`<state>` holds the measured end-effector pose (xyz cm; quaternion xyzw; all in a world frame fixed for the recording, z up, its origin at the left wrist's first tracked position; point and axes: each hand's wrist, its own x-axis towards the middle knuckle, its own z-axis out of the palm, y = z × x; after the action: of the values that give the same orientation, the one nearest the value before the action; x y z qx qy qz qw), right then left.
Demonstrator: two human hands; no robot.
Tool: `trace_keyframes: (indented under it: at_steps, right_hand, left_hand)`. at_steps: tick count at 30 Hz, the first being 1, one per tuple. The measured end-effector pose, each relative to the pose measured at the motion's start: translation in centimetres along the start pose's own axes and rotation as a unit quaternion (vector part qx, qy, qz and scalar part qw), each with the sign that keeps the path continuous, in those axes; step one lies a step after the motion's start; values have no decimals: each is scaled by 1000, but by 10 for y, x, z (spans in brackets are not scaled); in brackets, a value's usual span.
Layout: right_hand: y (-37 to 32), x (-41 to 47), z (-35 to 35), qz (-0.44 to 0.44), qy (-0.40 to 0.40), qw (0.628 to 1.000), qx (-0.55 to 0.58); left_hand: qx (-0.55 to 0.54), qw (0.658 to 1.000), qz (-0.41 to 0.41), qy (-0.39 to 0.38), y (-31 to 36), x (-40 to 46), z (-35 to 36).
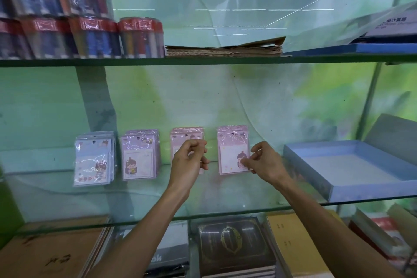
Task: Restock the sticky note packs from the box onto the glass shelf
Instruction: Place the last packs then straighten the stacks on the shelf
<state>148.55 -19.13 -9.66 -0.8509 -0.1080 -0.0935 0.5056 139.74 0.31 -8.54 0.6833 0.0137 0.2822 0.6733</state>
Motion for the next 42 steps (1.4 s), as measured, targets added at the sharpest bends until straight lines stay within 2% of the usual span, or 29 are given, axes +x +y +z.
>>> trace_keyframes:
  at_steps: [3,6,11,15,19,30,35,38,40,42]
  right_hand:
    - [-2,-4,-3,15,8,999,-28]
    - [-3,-7,-5,23,21,999,-24]
    - [1,-3,-7,25,-1,1000,-18]
    - [-3,2,-3,20,-53,998,-34]
    - [-6,6,5,-15,-66,995,-77]
    - [-7,10,8,-32,-36,997,-66]
    - [-11,8,4,-16,-43,997,-68]
    - [-21,4,-4,-34,29,998,-53]
    - [-31,-8,-5,-84,93,992,-21]
    - [-44,-22,1,-145,125,982,7]
  left_hand:
    - [38,999,-13,-28,-2,-3,-1]
    - [105,990,-27,-93,1,-13,9]
    - [231,963,14,-139,-2,-18,43]
    - [266,957,-32,-112,-10,-8,64]
    - [264,961,-39,-68,-14,3,73]
    - [322,946,32,-23,-25,15,78]
    - [323,944,52,-44,-23,11,69]
    - [307,947,84,-42,-14,1,49]
    - [297,944,144,-14,-7,-6,29]
    - [307,931,196,21,-1,-10,7]
